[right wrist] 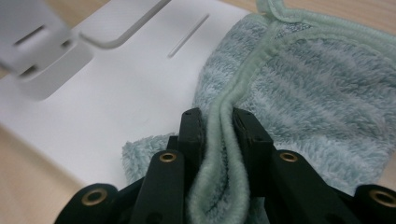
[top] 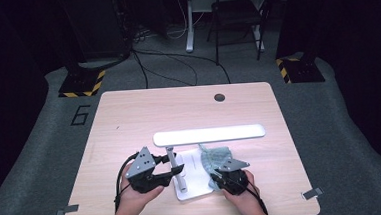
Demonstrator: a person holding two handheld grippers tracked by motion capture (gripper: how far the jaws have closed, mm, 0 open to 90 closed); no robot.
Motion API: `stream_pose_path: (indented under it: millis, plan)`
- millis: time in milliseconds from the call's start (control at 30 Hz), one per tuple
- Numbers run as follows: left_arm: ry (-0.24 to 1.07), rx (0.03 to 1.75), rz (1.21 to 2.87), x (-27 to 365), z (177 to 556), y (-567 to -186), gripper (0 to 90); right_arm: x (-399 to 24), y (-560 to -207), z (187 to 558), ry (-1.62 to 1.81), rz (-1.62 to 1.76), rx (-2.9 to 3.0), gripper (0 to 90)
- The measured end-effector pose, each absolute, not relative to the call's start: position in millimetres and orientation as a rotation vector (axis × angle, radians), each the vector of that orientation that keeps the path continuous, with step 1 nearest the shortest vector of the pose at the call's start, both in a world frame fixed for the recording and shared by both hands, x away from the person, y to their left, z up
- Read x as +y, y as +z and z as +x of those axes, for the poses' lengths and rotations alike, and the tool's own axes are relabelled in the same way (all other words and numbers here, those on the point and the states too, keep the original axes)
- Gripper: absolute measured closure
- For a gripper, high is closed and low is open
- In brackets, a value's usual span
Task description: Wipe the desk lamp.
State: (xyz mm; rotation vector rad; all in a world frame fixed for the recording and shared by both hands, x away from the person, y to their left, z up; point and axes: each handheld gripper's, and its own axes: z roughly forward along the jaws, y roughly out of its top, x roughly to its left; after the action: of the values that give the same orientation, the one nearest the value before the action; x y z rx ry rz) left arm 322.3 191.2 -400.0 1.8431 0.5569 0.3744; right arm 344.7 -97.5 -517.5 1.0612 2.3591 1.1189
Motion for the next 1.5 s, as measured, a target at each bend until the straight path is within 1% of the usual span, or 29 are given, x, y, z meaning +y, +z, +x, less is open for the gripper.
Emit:
stream_pose_path:
  millis: [267, 367, 567, 867, 1500]
  plan:
    - [0.375, 0.56, 1.849, 191, 321, -400, 53.6, -109, -515, 306, 1.124, 1.072, 2.426, 72.9]
    - [0.373, 0.558, 1.848, 191, 322, -400, 53.6, -108, -515, 302, 1.127, 1.059, 2.417, 72.9]
    - [0.344, 0.555, 1.839, 192, 323, -401, 53.5, -109, -515, 311, 1.159, 1.121, 2.447, 73.3]
    - [0.357, 0.542, 1.838, 193, 324, -401, 53.4, -110, -516, 334, 1.242, 1.198, 2.435, 73.9]
    - [0.341, 0.535, 1.84, 194, 325, -402, 53.3, -91, -520, 374, 1.259, 1.304, 2.279, 72.3]
